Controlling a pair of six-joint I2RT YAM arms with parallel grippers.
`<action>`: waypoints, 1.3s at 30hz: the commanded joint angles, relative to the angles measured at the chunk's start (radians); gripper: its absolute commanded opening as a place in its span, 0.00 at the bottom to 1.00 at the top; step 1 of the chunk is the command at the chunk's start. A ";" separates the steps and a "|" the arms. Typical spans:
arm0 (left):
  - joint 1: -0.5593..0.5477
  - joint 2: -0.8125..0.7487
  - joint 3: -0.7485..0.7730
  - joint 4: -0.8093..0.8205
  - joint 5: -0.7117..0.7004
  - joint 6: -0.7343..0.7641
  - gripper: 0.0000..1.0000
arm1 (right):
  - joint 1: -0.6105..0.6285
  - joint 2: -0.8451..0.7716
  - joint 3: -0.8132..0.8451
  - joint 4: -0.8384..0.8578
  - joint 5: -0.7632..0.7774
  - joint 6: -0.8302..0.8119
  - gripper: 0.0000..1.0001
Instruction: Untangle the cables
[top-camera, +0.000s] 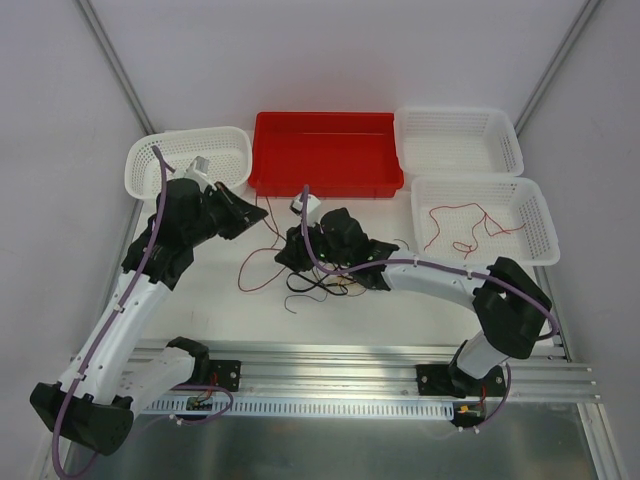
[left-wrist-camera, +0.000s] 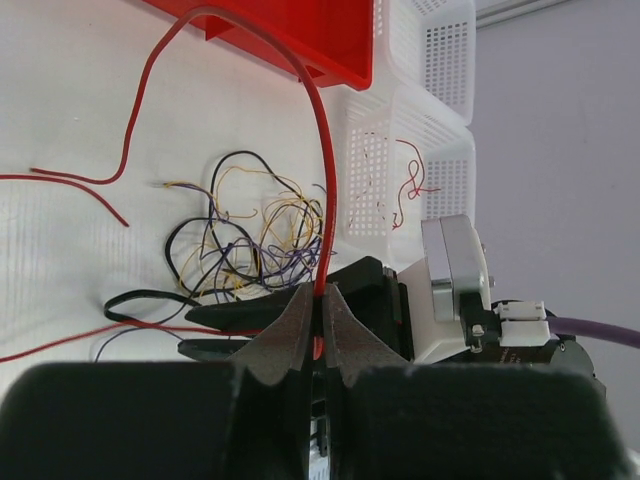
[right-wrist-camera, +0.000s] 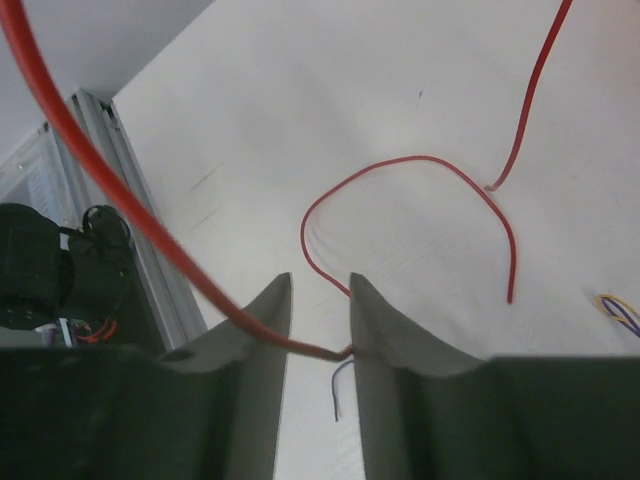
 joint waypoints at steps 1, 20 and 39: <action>-0.011 -0.033 -0.004 0.053 -0.010 0.009 0.00 | 0.004 0.001 0.037 0.056 0.013 0.005 0.25; 0.044 -0.055 0.073 0.004 -0.096 0.380 0.89 | -0.126 -0.246 0.627 -0.876 0.285 -0.283 0.01; 0.126 0.073 0.015 -0.063 -0.289 0.693 0.99 | -0.571 -0.366 0.972 -0.979 0.401 -0.435 0.01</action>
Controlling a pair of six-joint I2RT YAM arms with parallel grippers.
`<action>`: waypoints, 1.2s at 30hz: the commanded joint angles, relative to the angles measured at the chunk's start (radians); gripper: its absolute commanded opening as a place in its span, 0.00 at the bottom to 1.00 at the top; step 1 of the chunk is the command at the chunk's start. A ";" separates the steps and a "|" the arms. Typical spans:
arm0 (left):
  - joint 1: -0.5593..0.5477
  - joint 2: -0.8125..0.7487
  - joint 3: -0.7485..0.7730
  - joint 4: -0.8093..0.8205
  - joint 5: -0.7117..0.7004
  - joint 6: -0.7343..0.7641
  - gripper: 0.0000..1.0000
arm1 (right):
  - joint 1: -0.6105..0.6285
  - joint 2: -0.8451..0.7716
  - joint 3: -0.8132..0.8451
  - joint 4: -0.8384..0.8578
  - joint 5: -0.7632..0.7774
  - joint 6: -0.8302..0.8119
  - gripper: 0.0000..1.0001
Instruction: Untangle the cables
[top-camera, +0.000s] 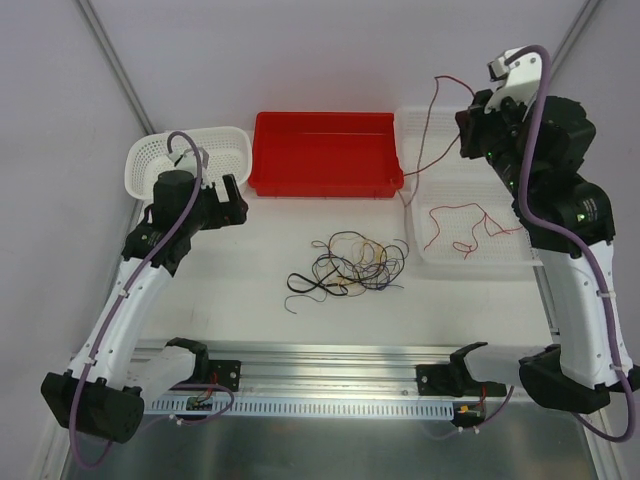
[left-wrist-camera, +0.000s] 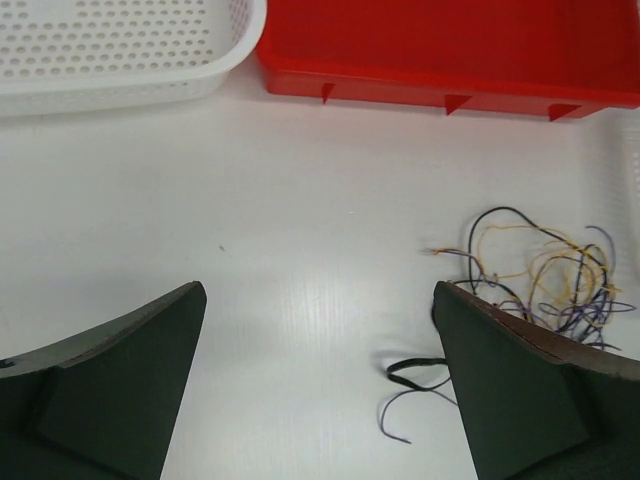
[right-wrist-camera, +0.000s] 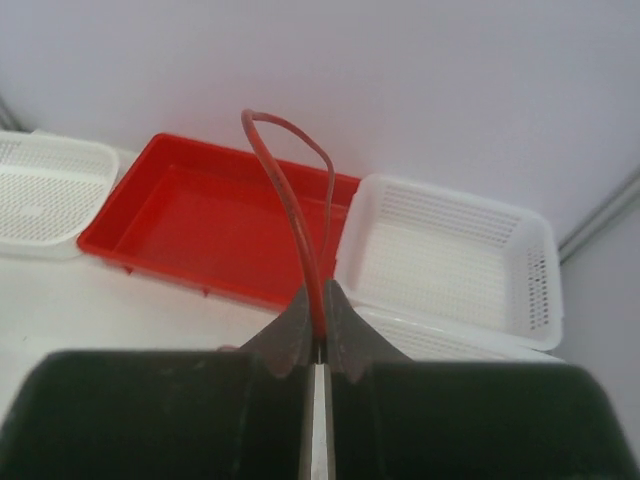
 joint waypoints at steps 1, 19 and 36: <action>0.013 0.023 -0.035 -0.006 -0.079 0.072 0.99 | -0.075 -0.014 0.090 0.025 0.029 -0.041 0.01; 0.017 0.088 -0.096 -0.010 -0.125 0.090 0.99 | -0.467 -0.056 -0.399 0.344 -0.029 0.091 0.01; 0.019 0.103 -0.101 -0.010 -0.152 0.096 0.99 | -0.901 -0.042 -0.935 0.454 -0.208 0.612 0.01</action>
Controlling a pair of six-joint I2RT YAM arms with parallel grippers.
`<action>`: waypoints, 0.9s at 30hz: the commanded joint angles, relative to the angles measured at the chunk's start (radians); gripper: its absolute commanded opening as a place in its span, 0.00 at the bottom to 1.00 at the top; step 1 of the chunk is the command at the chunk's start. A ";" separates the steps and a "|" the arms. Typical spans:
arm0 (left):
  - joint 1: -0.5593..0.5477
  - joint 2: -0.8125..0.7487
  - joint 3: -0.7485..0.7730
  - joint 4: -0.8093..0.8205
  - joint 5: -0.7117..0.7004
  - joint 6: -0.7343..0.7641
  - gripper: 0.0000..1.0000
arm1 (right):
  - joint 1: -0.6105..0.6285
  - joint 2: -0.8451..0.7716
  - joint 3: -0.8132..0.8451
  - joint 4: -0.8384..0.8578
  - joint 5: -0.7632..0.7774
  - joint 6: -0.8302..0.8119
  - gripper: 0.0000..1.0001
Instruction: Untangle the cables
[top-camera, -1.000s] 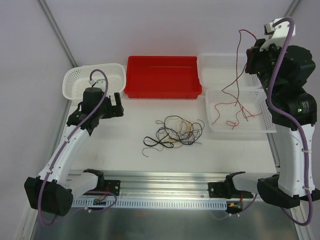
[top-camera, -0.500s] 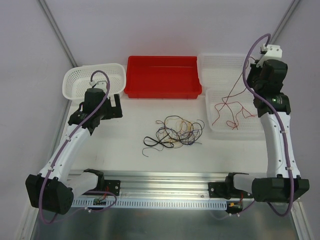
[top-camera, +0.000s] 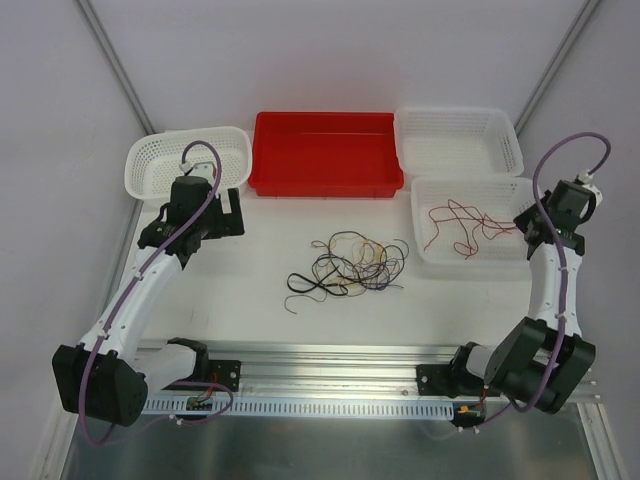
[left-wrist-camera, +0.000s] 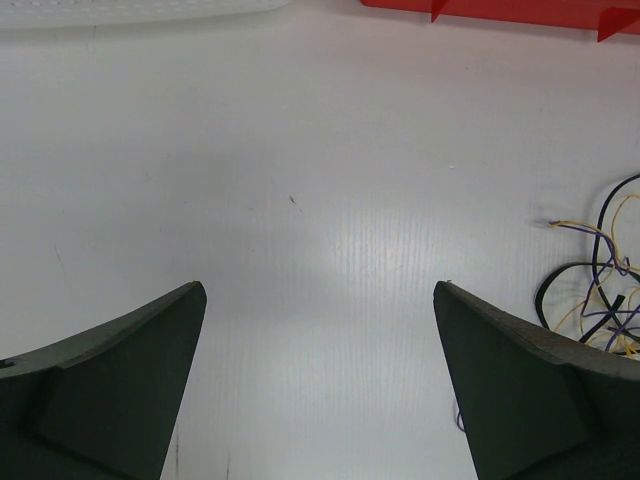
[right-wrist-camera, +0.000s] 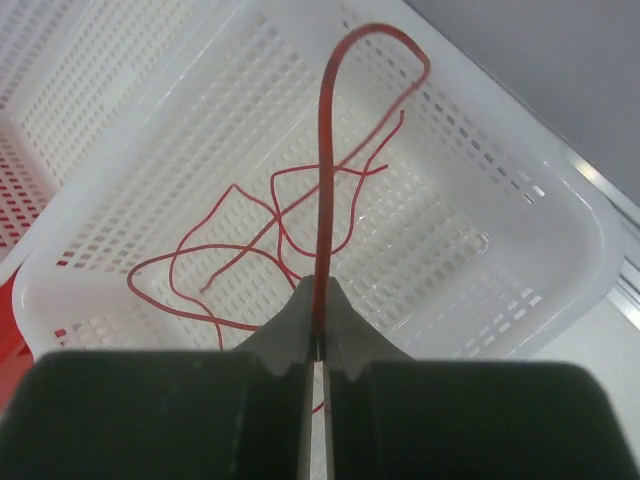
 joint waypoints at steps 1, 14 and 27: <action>0.011 0.002 -0.013 0.010 -0.024 0.024 0.99 | -0.060 0.036 0.009 0.041 -0.096 0.169 0.01; 0.011 0.025 -0.008 0.002 -0.015 0.020 0.99 | -0.048 0.397 0.075 -0.056 -0.298 0.170 0.01; 0.012 0.040 -0.005 -0.004 -0.012 0.018 0.99 | 0.057 0.322 0.173 -0.301 -0.097 0.059 0.69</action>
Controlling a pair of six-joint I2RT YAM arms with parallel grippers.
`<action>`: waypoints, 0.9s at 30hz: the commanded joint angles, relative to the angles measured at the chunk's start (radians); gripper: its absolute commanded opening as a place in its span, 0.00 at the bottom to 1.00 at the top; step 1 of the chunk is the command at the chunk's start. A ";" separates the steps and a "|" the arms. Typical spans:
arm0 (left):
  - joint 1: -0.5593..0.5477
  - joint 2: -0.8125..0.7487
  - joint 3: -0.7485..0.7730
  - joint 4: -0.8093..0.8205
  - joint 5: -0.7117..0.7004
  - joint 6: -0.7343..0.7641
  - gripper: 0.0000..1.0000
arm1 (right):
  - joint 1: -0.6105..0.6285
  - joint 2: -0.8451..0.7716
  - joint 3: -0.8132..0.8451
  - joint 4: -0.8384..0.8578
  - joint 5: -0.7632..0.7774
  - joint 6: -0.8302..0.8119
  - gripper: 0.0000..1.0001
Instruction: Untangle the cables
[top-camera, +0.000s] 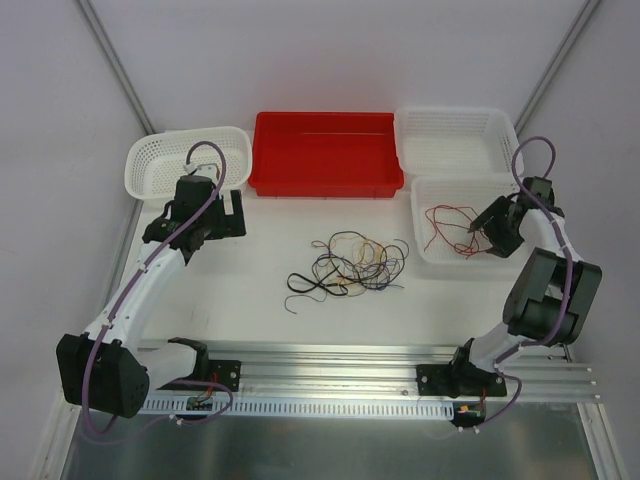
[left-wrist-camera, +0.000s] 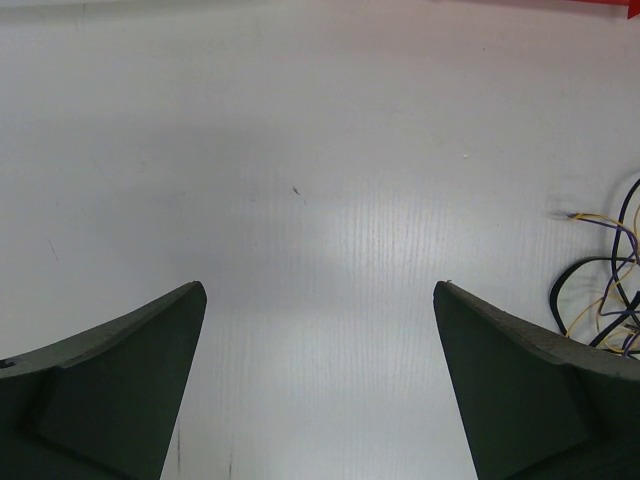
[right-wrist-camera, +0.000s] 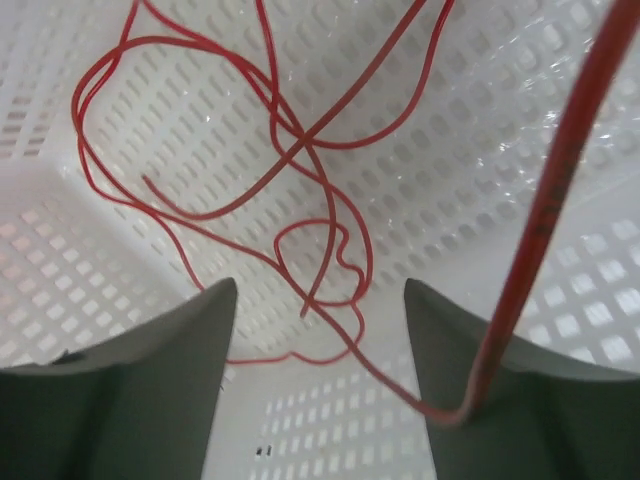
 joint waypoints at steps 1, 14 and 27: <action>0.011 -0.004 -0.005 0.002 -0.009 0.014 0.99 | 0.021 -0.124 0.084 -0.102 0.111 -0.049 0.74; 0.011 0.013 -0.005 0.000 0.006 0.011 0.99 | 0.055 -0.327 0.150 -0.199 0.391 -0.104 0.89; 0.012 0.036 -0.005 -0.004 0.017 0.008 0.99 | 0.050 -0.267 0.081 -0.125 0.455 -0.087 0.89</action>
